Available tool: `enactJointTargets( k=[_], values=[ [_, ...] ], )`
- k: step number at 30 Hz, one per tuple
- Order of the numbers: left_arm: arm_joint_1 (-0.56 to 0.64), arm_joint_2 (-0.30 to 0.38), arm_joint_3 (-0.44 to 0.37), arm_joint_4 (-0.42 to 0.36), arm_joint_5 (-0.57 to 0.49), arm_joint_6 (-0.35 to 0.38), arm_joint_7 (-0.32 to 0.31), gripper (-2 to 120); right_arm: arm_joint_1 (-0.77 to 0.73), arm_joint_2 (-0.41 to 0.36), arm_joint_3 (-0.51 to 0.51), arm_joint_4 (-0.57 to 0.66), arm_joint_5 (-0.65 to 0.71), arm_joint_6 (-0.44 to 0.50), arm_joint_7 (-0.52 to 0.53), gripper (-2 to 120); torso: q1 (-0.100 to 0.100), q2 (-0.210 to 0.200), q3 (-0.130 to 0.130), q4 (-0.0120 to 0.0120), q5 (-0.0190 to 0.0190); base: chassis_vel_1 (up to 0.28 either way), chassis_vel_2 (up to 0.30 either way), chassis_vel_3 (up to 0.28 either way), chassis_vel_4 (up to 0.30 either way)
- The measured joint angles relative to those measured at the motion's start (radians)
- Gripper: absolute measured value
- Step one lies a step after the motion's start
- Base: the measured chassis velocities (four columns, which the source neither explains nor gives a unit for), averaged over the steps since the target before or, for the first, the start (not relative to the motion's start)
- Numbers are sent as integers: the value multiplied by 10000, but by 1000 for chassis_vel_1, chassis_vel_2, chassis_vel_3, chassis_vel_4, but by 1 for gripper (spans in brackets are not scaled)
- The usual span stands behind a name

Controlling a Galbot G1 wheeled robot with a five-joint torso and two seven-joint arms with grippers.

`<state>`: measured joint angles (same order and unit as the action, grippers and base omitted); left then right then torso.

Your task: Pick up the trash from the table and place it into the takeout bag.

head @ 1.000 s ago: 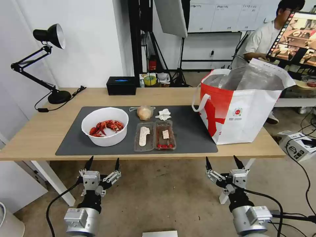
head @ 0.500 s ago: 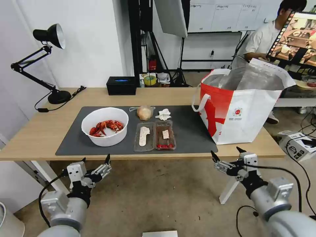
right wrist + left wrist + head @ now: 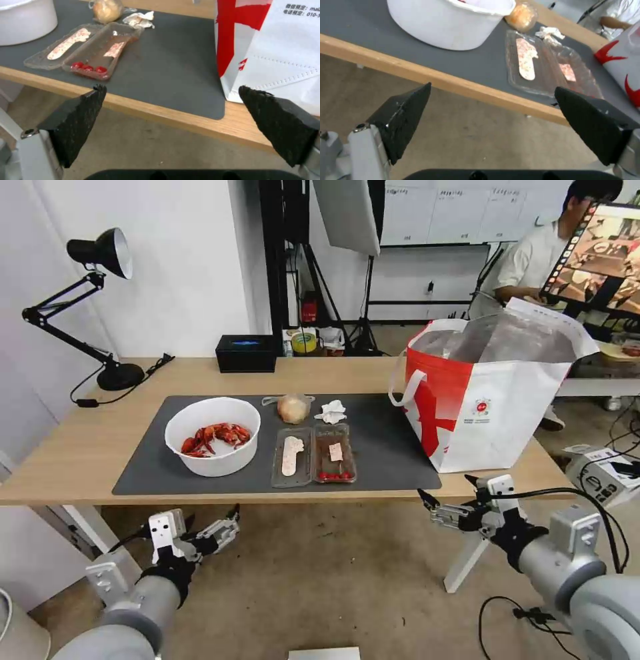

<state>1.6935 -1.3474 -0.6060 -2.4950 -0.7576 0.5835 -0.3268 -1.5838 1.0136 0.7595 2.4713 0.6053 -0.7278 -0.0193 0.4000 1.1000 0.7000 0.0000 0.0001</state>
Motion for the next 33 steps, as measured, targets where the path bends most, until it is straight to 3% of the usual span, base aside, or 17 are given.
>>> enactJointTargets(
  k=[19, 33],
  values=[
    [-512, -462, 570, 625, -1279, -1183, -197, 100, 46, 131, -210, -206, -110, 120, 25, 100, 0, 0, 0, -1, 0, 0, 0, 0, 0],
    [-1272, -775, 1280, 1149, -2636, -2008, -860, 100, 274, 120, -316, -411, -139, 145, 64, 100, 0, 0, 0, 0, 0, 0, 0, 0, 0]
  ],
)
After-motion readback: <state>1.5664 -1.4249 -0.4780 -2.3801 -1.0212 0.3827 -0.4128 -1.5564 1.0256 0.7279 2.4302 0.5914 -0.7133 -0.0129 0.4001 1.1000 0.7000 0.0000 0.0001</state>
